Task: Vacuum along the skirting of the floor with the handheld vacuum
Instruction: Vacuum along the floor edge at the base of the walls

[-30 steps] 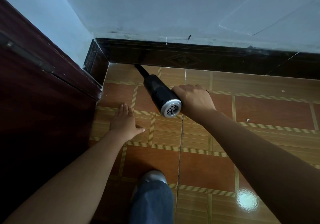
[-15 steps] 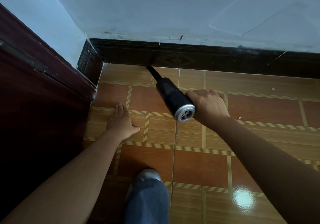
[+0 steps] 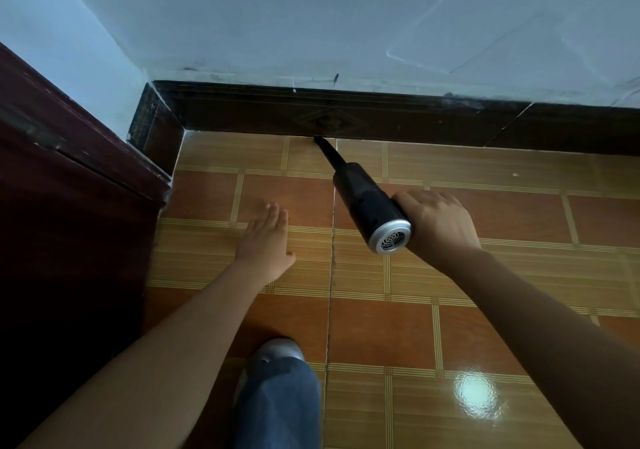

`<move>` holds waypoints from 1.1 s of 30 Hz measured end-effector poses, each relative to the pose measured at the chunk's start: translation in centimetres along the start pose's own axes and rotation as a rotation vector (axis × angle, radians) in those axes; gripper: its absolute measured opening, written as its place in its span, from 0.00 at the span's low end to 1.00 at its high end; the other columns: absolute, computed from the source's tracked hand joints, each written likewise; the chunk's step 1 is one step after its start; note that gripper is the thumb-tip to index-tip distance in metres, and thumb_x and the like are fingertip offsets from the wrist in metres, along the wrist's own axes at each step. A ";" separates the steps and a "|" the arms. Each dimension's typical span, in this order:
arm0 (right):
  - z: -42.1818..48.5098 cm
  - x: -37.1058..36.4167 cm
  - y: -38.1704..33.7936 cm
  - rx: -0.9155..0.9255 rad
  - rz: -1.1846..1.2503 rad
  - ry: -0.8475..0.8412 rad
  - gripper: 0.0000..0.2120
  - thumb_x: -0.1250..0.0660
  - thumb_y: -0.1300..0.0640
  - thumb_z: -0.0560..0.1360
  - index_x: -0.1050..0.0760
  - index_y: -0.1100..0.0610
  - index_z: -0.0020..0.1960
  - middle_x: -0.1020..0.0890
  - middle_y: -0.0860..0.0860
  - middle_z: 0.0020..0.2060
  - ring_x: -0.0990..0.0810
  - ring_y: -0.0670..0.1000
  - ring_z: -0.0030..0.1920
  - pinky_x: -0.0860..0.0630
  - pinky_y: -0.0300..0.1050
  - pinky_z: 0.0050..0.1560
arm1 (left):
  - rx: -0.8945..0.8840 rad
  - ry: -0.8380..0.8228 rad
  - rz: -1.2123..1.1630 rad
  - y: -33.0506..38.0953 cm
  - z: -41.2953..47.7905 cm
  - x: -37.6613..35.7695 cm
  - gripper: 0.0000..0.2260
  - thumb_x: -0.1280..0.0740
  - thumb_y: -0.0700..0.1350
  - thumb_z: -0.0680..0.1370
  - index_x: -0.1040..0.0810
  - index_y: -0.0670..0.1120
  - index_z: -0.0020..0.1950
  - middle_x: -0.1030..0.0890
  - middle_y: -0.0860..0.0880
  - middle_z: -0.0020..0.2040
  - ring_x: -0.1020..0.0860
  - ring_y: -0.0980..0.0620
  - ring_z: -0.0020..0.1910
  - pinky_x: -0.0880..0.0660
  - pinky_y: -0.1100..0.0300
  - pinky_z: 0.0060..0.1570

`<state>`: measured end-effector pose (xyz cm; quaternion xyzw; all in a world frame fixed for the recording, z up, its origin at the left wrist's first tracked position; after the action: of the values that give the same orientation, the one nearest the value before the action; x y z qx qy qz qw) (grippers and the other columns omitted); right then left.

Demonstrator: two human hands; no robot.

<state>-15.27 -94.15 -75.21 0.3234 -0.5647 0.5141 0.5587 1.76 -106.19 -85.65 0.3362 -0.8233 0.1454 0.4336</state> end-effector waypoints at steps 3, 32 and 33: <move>-0.7 0.3 0.7 -0.011 -0.018 -0.002 0.12 0.24 0.62 0.62 0.26 0.60 0.40 0.23 0.54 0.29 0.25 0.56 0.28 0.30 0.47 0.34 | -0.015 -0.010 0.015 0.8 0.0 -0.1 0.36 0.41 0.54 0.80 0.61 0.42 0.77 0.61 0.44 0.78 0.60 0.48 0.77 0.58 0.54 0.75; -2.4 0.7 1.7 -0.049 -0.046 0.054 0.12 0.25 0.64 0.62 0.28 0.62 0.37 0.25 0.55 0.26 0.27 0.55 0.24 0.35 0.43 0.32 | -0.049 -0.073 0.078 2.2 0.2 -1.0 0.37 0.42 0.56 0.80 0.61 0.40 0.77 0.61 0.43 0.78 0.60 0.48 0.77 0.58 0.54 0.76; -2.3 0.7 1.5 -0.047 -0.046 0.061 0.12 0.25 0.64 0.62 0.28 0.62 0.37 0.25 0.55 0.26 0.27 0.55 0.24 0.36 0.43 0.33 | -0.047 -0.060 0.071 2.2 0.2 -0.9 0.37 0.43 0.56 0.81 0.61 0.40 0.77 0.61 0.43 0.78 0.60 0.48 0.77 0.58 0.54 0.76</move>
<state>-16.09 -91.48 -75.25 0.3071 -0.5519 0.4973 0.5948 0.52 -104.34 -86.39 0.3009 -0.8505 0.1311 0.4111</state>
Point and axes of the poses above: each hand's wrist, its own z-axis towards the middle knuckle, its own x-axis out of the back of the hand, y = z × x, the point moved 9 cm from there along z, towards the middle knuckle
